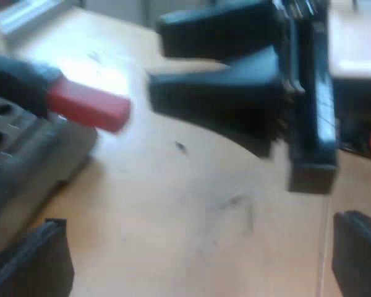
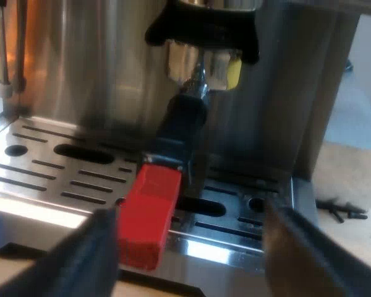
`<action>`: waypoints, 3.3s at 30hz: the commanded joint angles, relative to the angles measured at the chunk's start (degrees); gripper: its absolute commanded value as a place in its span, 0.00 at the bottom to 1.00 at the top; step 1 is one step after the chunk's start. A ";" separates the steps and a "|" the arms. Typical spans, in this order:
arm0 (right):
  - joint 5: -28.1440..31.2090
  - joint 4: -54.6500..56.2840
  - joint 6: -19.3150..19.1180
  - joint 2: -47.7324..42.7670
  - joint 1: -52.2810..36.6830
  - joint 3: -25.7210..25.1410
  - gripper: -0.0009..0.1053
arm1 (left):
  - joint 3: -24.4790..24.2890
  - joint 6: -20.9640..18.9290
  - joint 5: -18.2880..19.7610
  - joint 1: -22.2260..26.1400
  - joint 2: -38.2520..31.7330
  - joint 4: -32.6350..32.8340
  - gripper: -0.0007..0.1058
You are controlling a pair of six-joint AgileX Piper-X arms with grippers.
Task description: Grind coffee beans and then tamp
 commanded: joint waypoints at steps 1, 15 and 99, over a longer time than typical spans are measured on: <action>1.22 -0.17 -0.67 -1.52 0.55 -0.49 0.58 | -0.83 0.36 -2.42 -0.29 -3.58 1.54 0.83; -5.84 30.15 13.97 -9.58 0.27 -13.74 0.58 | -0.83 0.56 -3.31 -0.29 -14.22 1.80 0.83; -41.99 31.02 18.26 6.85 -23.03 -17.38 0.01 | -0.72 0.11 -3.20 -0.29 -14.22 4.70 0.83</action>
